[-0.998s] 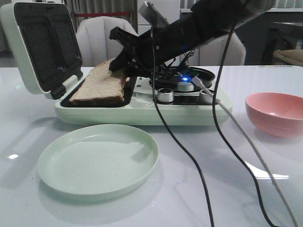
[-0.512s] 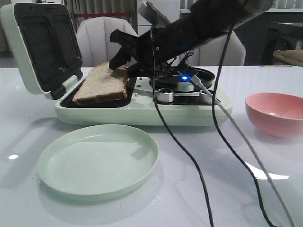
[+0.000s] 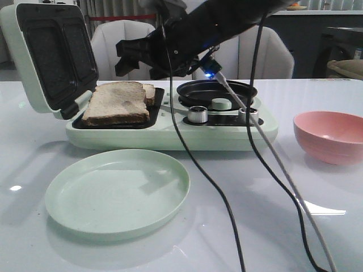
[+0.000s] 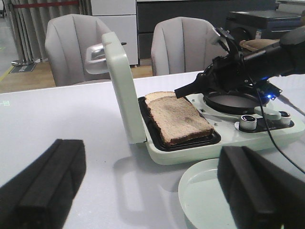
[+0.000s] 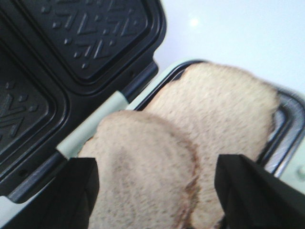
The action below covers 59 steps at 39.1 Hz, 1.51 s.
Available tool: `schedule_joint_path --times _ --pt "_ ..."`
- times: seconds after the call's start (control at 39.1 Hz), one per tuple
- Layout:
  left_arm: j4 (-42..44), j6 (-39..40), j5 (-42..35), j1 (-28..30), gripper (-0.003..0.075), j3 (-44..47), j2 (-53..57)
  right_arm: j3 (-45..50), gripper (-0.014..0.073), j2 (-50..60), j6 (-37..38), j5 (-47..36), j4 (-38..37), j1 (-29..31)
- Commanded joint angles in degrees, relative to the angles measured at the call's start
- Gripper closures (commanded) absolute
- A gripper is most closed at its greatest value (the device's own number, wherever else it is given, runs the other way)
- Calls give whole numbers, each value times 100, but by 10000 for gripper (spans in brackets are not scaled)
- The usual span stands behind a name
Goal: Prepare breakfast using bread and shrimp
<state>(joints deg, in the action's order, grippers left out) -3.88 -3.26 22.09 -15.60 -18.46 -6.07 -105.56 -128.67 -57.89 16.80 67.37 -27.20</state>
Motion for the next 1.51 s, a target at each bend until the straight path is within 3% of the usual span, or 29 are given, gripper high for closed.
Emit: schedule_joint_path --times 0.0,0.2,0.36,0.46,0.59,0.72,0.84,1.02,1.3,1.48 --pt "-70 17 -445 -35 102 -151 -63 -213 -8 643 2 -224 -159 102" --pt "-70 17 -445 -35 102 -151 -63 -207 -8 1053 325 -115 -848 315" --pt "-70 17 -445 -35 102 -151 -63 -207 -7 1475 1176 594 -1818 574" --pt "-70 17 -445 -35 102 -151 -63 -207 -6 1833 1990 1252 -2992 702" --pt "-70 17 -445 -35 102 -151 -63 -207 -6 2279 3493 1912 -5044 721" --pt "-70 17 -445 -35 102 -151 -63 -207 -6 2700 4630 2593 -6156 725" --pt "-70 17 -445 -35 102 -151 -63 33 -6 3056 4813 2841 -6258 761" --pt "-70 17 -445 -35 102 -151 -63 1056 -6 3808 4829 2510 -6229 761" --pt "-70 17 -445 -35 102 -151 -63 3190 -6 5565 4921 1575 -5957 881" --pt "-70 17 -445 -35 102 -151 -63 4736 -6 6716 5031 511 -5907 897"
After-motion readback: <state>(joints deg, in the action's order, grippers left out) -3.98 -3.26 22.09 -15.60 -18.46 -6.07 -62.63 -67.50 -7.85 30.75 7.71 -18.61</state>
